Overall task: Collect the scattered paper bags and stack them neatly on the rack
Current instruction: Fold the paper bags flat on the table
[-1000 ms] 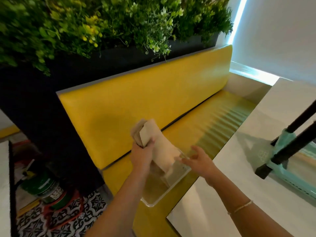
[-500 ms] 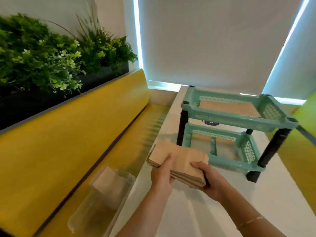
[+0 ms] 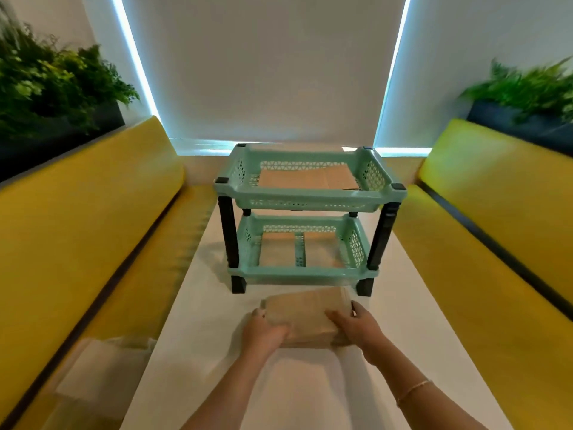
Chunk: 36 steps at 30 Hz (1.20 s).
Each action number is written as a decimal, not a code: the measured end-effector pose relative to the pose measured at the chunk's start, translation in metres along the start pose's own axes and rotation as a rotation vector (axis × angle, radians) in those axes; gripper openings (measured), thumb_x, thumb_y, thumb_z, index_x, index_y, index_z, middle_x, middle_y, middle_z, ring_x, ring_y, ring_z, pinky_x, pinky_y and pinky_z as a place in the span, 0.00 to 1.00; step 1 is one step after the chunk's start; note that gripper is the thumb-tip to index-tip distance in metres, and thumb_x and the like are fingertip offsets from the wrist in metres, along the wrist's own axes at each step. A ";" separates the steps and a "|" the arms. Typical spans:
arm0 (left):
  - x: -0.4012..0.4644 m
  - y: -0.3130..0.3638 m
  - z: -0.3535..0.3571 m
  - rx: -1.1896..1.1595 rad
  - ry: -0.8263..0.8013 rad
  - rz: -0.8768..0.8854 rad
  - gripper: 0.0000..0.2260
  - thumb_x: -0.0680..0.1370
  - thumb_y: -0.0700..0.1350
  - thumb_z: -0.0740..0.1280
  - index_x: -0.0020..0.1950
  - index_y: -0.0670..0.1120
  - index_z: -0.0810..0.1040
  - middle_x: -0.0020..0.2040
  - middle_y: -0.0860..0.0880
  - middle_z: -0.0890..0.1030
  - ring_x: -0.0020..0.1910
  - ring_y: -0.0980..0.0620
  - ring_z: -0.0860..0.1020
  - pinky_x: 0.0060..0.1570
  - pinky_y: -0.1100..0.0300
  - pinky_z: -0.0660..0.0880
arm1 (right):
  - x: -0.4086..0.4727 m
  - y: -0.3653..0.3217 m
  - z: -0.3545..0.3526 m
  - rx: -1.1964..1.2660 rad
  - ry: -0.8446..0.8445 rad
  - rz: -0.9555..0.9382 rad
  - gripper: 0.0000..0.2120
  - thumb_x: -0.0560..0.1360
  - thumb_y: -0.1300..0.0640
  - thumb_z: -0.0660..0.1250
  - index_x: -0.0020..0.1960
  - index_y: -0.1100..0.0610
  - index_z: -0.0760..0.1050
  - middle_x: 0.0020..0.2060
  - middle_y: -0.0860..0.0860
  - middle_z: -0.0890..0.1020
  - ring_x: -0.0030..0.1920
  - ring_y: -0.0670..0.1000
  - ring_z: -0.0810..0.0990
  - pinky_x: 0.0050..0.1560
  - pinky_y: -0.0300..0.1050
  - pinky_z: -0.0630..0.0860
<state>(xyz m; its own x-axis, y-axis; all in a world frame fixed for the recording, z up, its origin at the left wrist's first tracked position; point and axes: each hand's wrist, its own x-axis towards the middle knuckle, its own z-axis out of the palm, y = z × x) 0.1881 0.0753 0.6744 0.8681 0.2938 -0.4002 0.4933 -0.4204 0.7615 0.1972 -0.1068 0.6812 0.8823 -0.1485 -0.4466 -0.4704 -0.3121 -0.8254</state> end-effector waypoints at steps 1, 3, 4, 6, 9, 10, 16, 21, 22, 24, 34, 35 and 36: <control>0.003 0.002 0.002 0.085 0.045 0.004 0.27 0.69 0.52 0.73 0.64 0.46 0.71 0.58 0.47 0.78 0.53 0.48 0.77 0.47 0.60 0.73 | 0.002 -0.001 0.002 -0.069 0.037 -0.047 0.34 0.72 0.46 0.69 0.72 0.56 0.62 0.61 0.55 0.76 0.56 0.58 0.78 0.56 0.52 0.78; 0.010 0.004 0.006 0.240 0.092 -0.008 0.29 0.68 0.56 0.72 0.65 0.45 0.70 0.61 0.46 0.76 0.60 0.45 0.74 0.55 0.57 0.73 | 0.005 -0.003 0.006 -0.253 0.127 -0.154 0.31 0.73 0.46 0.68 0.72 0.54 0.62 0.60 0.57 0.77 0.56 0.57 0.77 0.57 0.51 0.76; 0.013 0.005 0.007 0.285 0.093 -0.022 0.30 0.68 0.57 0.71 0.65 0.45 0.70 0.62 0.45 0.75 0.61 0.45 0.73 0.57 0.56 0.73 | 0.004 -0.005 0.008 -0.313 0.174 -0.211 0.29 0.73 0.47 0.67 0.71 0.53 0.63 0.58 0.57 0.77 0.55 0.57 0.77 0.55 0.50 0.76; 0.018 0.005 0.010 0.299 0.084 -0.045 0.31 0.67 0.57 0.71 0.64 0.44 0.70 0.62 0.44 0.75 0.62 0.44 0.73 0.59 0.55 0.73 | 0.004 -0.007 0.012 -0.359 0.259 -0.276 0.28 0.73 0.48 0.67 0.70 0.50 0.65 0.59 0.56 0.75 0.57 0.56 0.75 0.54 0.50 0.76; 0.024 0.002 0.011 0.278 0.079 -0.068 0.33 0.66 0.59 0.73 0.64 0.43 0.71 0.62 0.44 0.74 0.62 0.44 0.72 0.58 0.54 0.72 | 0.001 -0.010 0.019 -0.488 0.359 -0.260 0.25 0.74 0.48 0.66 0.69 0.52 0.67 0.63 0.55 0.70 0.64 0.56 0.68 0.58 0.50 0.73; 0.025 0.001 0.011 0.280 0.074 -0.073 0.33 0.66 0.60 0.73 0.64 0.43 0.71 0.61 0.44 0.75 0.62 0.44 0.72 0.58 0.55 0.73 | 0.000 -0.011 0.021 -0.528 0.390 -0.259 0.23 0.74 0.48 0.65 0.68 0.53 0.69 0.64 0.55 0.70 0.65 0.56 0.66 0.59 0.50 0.73; 0.028 0.000 0.012 0.301 0.067 -0.074 0.31 0.66 0.59 0.72 0.62 0.43 0.73 0.60 0.44 0.75 0.60 0.44 0.73 0.56 0.55 0.74 | -0.004 -0.012 0.027 -0.670 0.492 -0.321 0.16 0.75 0.47 0.64 0.59 0.54 0.77 0.60 0.53 0.74 0.60 0.55 0.69 0.57 0.46 0.72; 0.030 0.003 0.015 0.327 0.073 -0.064 0.29 0.69 0.57 0.72 0.63 0.42 0.71 0.62 0.43 0.74 0.62 0.44 0.72 0.56 0.55 0.72 | -0.003 -0.020 0.026 -0.584 0.489 -0.310 0.14 0.71 0.56 0.66 0.57 0.56 0.78 0.53 0.54 0.76 0.56 0.55 0.70 0.54 0.47 0.72; 0.030 0.004 0.015 0.327 0.076 -0.064 0.29 0.69 0.56 0.72 0.64 0.41 0.71 0.62 0.43 0.74 0.63 0.44 0.72 0.56 0.55 0.72 | -0.003 -0.022 0.026 -0.540 0.485 -0.297 0.15 0.70 0.58 0.66 0.57 0.57 0.78 0.51 0.55 0.76 0.55 0.56 0.71 0.54 0.48 0.72; 0.029 0.005 0.016 0.317 0.084 -0.063 0.28 0.70 0.55 0.72 0.64 0.41 0.71 0.63 0.43 0.74 0.63 0.43 0.72 0.57 0.54 0.72 | -0.003 -0.027 0.023 -0.462 0.479 -0.264 0.15 0.68 0.61 0.65 0.55 0.56 0.78 0.46 0.54 0.77 0.52 0.56 0.72 0.52 0.50 0.73; 0.023 0.006 0.017 0.286 0.109 -0.038 0.29 0.69 0.52 0.73 0.65 0.40 0.69 0.64 0.43 0.73 0.64 0.44 0.71 0.58 0.54 0.71 | -0.007 -0.037 0.023 -0.296 0.362 -0.298 0.17 0.68 0.64 0.66 0.57 0.56 0.77 0.47 0.52 0.80 0.48 0.53 0.78 0.49 0.47 0.77; 0.023 0.006 0.016 0.279 0.108 -0.034 0.29 0.70 0.52 0.73 0.65 0.40 0.69 0.64 0.43 0.73 0.64 0.44 0.71 0.58 0.55 0.71 | -0.008 -0.038 0.024 -0.267 0.320 -0.299 0.17 0.69 0.64 0.66 0.58 0.57 0.76 0.48 0.53 0.81 0.48 0.52 0.79 0.47 0.45 0.77; 0.023 0.005 0.015 0.270 0.101 -0.026 0.29 0.70 0.52 0.72 0.65 0.40 0.69 0.64 0.42 0.73 0.64 0.43 0.71 0.58 0.55 0.71 | -0.009 -0.039 0.026 -0.280 0.291 -0.301 0.16 0.70 0.64 0.65 0.57 0.57 0.77 0.48 0.54 0.82 0.48 0.52 0.79 0.46 0.44 0.77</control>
<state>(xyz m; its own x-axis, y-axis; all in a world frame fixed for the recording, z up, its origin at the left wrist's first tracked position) 0.2117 0.0670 0.6612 0.8517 0.3859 -0.3544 0.5240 -0.6207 0.5833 0.2068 -0.0691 0.7083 0.9651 -0.2560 -0.0552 -0.2067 -0.6152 -0.7608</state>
